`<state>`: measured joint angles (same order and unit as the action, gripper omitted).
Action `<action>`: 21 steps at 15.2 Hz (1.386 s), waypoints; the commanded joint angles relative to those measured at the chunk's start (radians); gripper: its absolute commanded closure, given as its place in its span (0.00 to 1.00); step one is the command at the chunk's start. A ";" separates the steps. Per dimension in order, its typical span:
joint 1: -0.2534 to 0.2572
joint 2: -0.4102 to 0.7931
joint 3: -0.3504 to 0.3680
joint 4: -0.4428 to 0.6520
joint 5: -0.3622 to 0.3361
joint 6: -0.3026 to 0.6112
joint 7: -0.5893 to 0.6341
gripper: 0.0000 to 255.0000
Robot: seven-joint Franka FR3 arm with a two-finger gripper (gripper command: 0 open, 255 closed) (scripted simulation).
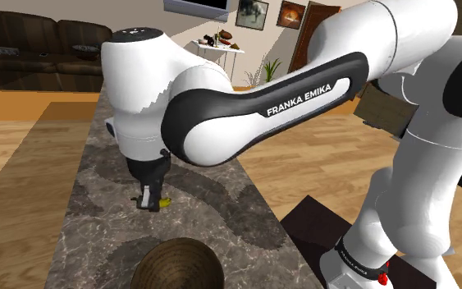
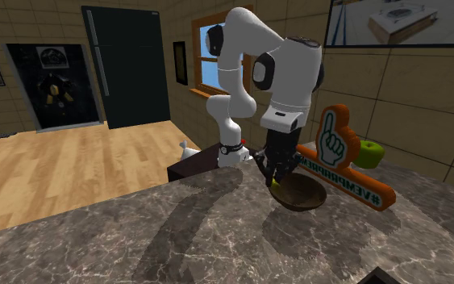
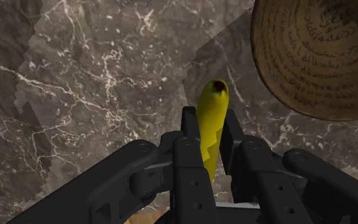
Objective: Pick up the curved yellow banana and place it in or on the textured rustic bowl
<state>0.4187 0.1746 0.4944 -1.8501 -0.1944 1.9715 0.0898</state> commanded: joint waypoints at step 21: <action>0.091 -0.140 0.103 -0.333 0.063 0.191 0.197 1.00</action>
<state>0.5088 0.0272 0.5972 -2.1772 -0.1257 2.1509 0.2819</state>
